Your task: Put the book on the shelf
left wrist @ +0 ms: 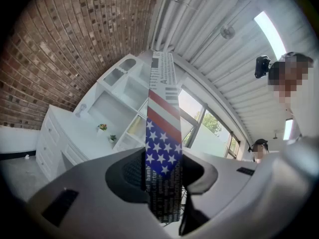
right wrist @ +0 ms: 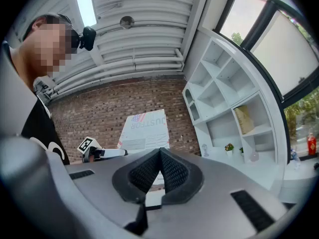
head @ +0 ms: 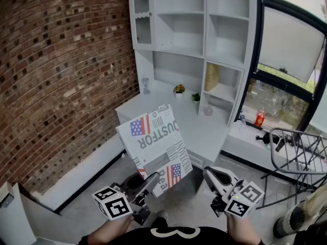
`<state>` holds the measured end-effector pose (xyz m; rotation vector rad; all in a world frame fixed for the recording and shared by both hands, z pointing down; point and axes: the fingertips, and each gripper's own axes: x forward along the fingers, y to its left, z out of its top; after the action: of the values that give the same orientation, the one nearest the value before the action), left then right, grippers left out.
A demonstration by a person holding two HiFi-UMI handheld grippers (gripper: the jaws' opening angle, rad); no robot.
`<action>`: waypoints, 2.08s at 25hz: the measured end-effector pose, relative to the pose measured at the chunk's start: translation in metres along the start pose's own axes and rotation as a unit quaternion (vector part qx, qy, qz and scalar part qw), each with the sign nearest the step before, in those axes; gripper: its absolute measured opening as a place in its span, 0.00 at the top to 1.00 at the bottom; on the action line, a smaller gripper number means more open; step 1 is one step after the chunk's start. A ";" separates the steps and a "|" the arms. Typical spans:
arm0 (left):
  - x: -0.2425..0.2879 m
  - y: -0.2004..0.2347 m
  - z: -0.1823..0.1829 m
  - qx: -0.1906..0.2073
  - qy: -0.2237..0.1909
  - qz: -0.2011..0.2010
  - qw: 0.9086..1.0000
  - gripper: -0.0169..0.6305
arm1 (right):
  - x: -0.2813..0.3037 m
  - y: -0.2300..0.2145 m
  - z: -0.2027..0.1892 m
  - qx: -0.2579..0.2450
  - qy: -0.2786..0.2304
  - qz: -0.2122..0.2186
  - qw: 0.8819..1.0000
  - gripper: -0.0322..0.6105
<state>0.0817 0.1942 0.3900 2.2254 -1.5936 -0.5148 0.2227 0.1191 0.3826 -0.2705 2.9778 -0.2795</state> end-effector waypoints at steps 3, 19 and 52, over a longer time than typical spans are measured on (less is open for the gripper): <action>-0.001 -0.006 0.002 0.000 -0.001 0.002 1.000 0.75 | -0.003 0.003 0.003 -0.004 0.001 0.002 1.000 0.94; -0.013 -0.006 0.000 0.003 -0.011 0.014 1.000 0.75 | 0.009 0.009 -0.014 -0.009 0.034 0.008 0.999 0.93; 0.133 0.274 0.120 -0.050 0.022 -0.008 0.998 0.75 | 0.288 -0.170 -0.027 0.042 0.055 -0.036 0.997 0.93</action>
<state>-0.1618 -0.0242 0.4064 2.1626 -1.4959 -0.5355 -0.0341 -0.0955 0.4076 -0.3642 3.0585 -0.4413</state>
